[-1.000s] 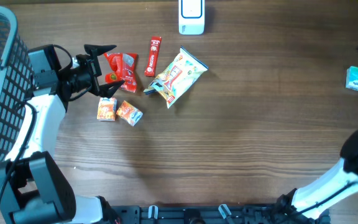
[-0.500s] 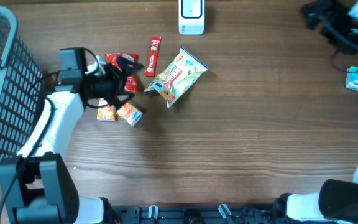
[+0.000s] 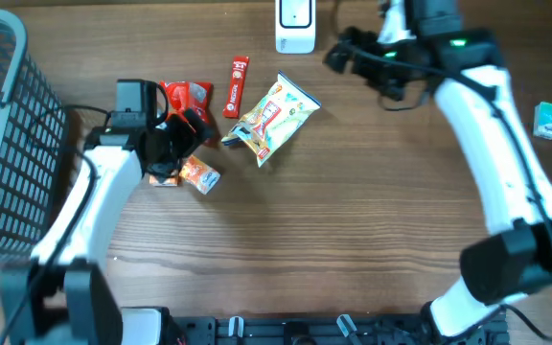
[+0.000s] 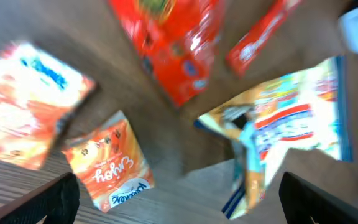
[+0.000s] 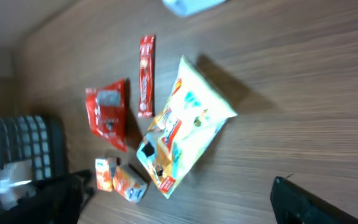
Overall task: Scan the item barcode
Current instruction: 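Move the right gripper to the yellow snack bag at table center, then grasp the yellow snack bag with the right gripper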
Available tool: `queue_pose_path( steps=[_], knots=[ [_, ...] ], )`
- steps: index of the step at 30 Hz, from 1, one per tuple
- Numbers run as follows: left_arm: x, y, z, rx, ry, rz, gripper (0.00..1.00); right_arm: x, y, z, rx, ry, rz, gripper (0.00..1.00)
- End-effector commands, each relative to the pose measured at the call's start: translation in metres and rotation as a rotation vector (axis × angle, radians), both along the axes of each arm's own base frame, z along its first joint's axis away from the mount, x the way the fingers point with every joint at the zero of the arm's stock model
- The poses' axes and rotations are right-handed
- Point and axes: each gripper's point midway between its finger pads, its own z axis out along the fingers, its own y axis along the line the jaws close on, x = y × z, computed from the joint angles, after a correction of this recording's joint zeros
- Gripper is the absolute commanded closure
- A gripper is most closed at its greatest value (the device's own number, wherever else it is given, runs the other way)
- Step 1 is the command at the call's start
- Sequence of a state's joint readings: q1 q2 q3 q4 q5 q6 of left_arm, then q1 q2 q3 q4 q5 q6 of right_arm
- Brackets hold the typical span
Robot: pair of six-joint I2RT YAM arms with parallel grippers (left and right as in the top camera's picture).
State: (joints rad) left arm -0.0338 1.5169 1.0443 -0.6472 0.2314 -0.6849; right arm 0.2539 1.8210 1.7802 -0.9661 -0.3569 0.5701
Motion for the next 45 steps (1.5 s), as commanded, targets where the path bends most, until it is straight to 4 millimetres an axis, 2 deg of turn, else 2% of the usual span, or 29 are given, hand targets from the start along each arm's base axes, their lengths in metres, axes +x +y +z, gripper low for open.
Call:
queue_pose_path(
  steps=[1, 3, 6, 10, 18, 19, 24, 28, 31, 34, 38, 40, 42, 45],
  knots=[
    [0.001, 0.027, 0.061, 0.158, -0.202, 0.035, 0.00, 0.003, 0.023, -0.043, -0.034, 0.092, -0.017, 0.30],
    [-0.004, 0.030, 0.078, 0.180, -0.250, 0.035, 0.00, 0.001, 0.031, -0.062, -0.053, 0.151, -0.059, 0.35],
    [-0.013, 0.037, 0.097, 0.226, -0.302, 0.042, 0.00, -0.008, 0.050, -0.089, -0.066, 0.228, -0.059, 0.34],
    [-0.028, 0.067, 0.099, 0.370, -0.264, 0.131, 0.00, -0.026, 0.081, -0.123, -0.099, 0.311, -0.019, 0.27],
    [-0.039, 0.072, 0.089, 0.402, -0.200, 0.135, 0.00, -0.057, 0.104, -0.153, -0.172, 0.411, -0.034, 0.19],
    [-0.039, 0.072, 0.089, 0.402, -0.199, 0.135, 0.00, -0.061, 0.109, -0.160, -0.175, 0.428, -0.043, 0.16],
    [-0.041, 0.072, 0.088, 0.402, -0.190, 0.132, 0.00, -0.073, 0.129, -0.178, -0.170, 0.461, -0.074, 0.15],
    [-0.045, 0.073, 0.085, 0.405, -0.170, 0.128, 0.00, -0.075, 0.132, -0.185, -0.200, 0.447, -0.090, 0.16],
    [-0.046, 0.073, 0.084, 0.405, -0.167, 0.128, 0.00, -0.065, 0.120, -0.187, -0.276, 0.380, -0.129, 0.16],
    [-0.046, 0.073, 0.084, 0.405, -0.167, 0.128, 0.00, -0.061, 0.114, -0.190, -0.309, 0.359, -0.147, 0.24],
    [-0.046, 0.072, 0.084, 0.404, -0.167, 0.127, 0.00, -0.060, 0.115, -0.197, -0.307, 0.367, -0.162, 0.47],
    [-0.046, 0.073, 0.084, 0.404, -0.167, 0.127, 0.00, -0.060, 0.114, -0.200, -0.315, 0.371, -0.165, 0.74],
    [-0.046, 0.073, 0.084, 0.405, -0.166, 0.127, 0.00, -0.062, 0.112, -0.201, -0.327, 0.376, -0.167, 0.94],
    [-0.047, 0.073, 0.084, 0.405, -0.164, 0.127, 0.00, -0.063, 0.106, -0.202, -0.362, 0.364, -0.138, 0.96]
  ],
)
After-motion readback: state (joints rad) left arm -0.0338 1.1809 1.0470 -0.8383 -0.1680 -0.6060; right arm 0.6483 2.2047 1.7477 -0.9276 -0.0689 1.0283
